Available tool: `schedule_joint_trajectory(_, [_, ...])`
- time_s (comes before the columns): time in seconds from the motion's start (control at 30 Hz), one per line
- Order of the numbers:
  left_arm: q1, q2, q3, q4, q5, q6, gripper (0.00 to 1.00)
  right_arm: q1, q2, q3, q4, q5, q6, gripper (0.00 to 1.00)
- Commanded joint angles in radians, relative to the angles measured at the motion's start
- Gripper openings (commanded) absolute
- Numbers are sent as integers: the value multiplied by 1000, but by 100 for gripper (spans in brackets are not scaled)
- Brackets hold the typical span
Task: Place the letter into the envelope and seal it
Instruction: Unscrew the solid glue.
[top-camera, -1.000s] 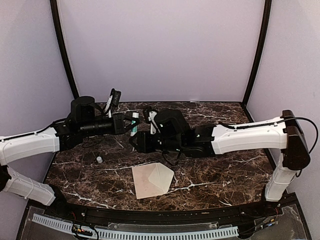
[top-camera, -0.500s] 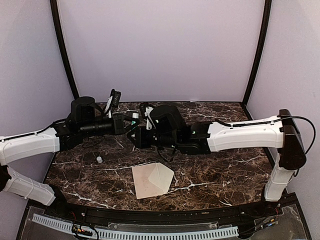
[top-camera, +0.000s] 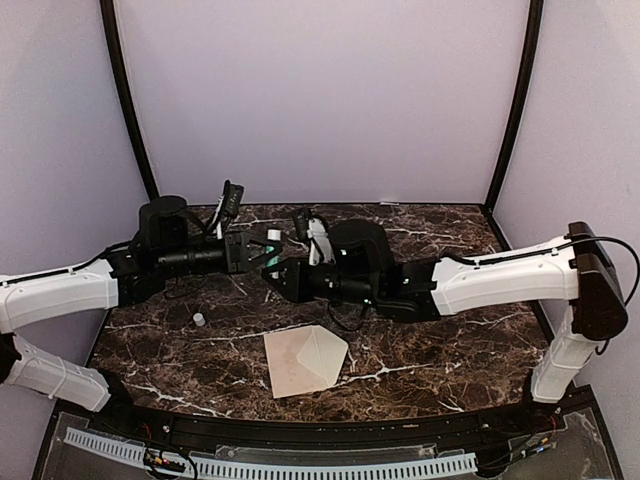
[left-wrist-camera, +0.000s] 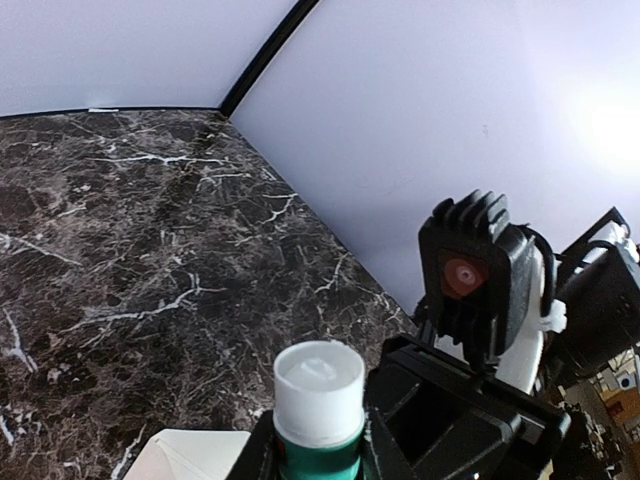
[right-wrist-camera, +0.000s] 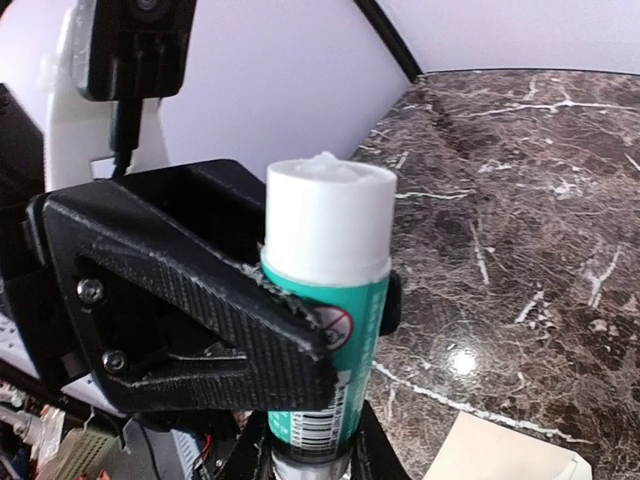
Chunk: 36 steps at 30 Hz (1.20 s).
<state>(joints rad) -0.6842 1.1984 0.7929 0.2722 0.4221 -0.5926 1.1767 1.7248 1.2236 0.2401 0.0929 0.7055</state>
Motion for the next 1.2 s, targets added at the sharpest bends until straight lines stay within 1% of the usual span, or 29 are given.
schedule_joint_trajectory(0.0, [4, -43, -18, 168, 177, -16, 0, -29, -102, -121, 325, -243, -38, 0])
schedule_joint_trajectory(0.03, [4, -40, -17, 187, 205, -18, 0, -35, -114, -138, 366, -300, -41, 0])
schedule_joint_trajectory(0.17, [4, -16, -8, 318, 421, -39, 0, -57, -120, -162, 491, -527, -37, 0])
schedule_joint_trajectory(0.23, [3, -7, -21, 416, 541, -86, 0, -57, -123, -161, 518, -592, -37, 0])
schedule_joint_trajectory(0.3, [2, -1, -32, 536, 601, -134, 0, -58, -127, -165, 551, -645, -33, 0])
schedule_joint_trajectory(0.43, [-3, 10, -25, 583, 666, -170, 0, -56, -136, -161, 546, -691, -41, 0])
schedule_joint_trajectory(0.57, [-10, 9, -23, 578, 672, -161, 0, -57, -157, -165, 503, -659, -64, 0])
schedule_joint_trajectory(0.63, [-11, 5, -22, 560, 660, -145, 0, -58, -171, -174, 487, -631, -73, 12])
schedule_joint_trajectory(0.7, [-11, -7, -23, 523, 626, -114, 0, -58, -189, -190, 476, -600, -79, 27])
schedule_joint_trajectory(0.73, [-11, -21, -26, 504, 584, -99, 0, -58, -200, -200, 470, -580, -82, 35])
schedule_joint_trajectory(0.77, [-11, -30, -28, 458, 559, -63, 0, -58, -210, -215, 462, -559, -84, 42])
schedule_joint_trajectory(0.8, [-11, -52, -31, 434, 498, -43, 0, -58, -220, -224, 450, -535, -88, 47])
schedule_joint_trajectory(0.83, [-9, -96, -41, 318, 354, 33, 0, -57, -247, -248, 378, -442, -103, 59])
schedule_joint_trajectory(0.87, [-9, -117, -45, 271, 273, 45, 0, -57, -253, -252, 352, -406, -103, 61])
schedule_joint_trajectory(0.9, [-9, -133, -45, 246, 228, 66, 0, -55, -257, -251, 309, -377, -103, 62])
schedule_joint_trajectory(0.93, [-9, -140, -42, 189, 141, 76, 0, -51, -261, -248, 284, -350, -104, 62])
schedule_joint_trajectory(0.97, [-9, -148, -39, 155, 92, 89, 0, -43, -262, -241, 256, -305, -100, 62])
schedule_joint_trajectory(1.0, [-9, -150, -29, 96, 2, 94, 0, -34, -260, -229, 212, -245, -97, 62])
schedule_joint_trajectory(1.07, [-9, -149, -15, 26, -90, 105, 0, -14, -240, -182, 101, -122, -87, 61])
schedule_joint_trajectory(1.13, [-9, -144, -8, -3, -130, 107, 0, 3, -205, -121, -13, 6, -73, 53])
schedule_joint_trajectory(1.17, [-8, -139, -7, -8, -134, 105, 0, 8, -185, -94, -55, 39, -64, 45])
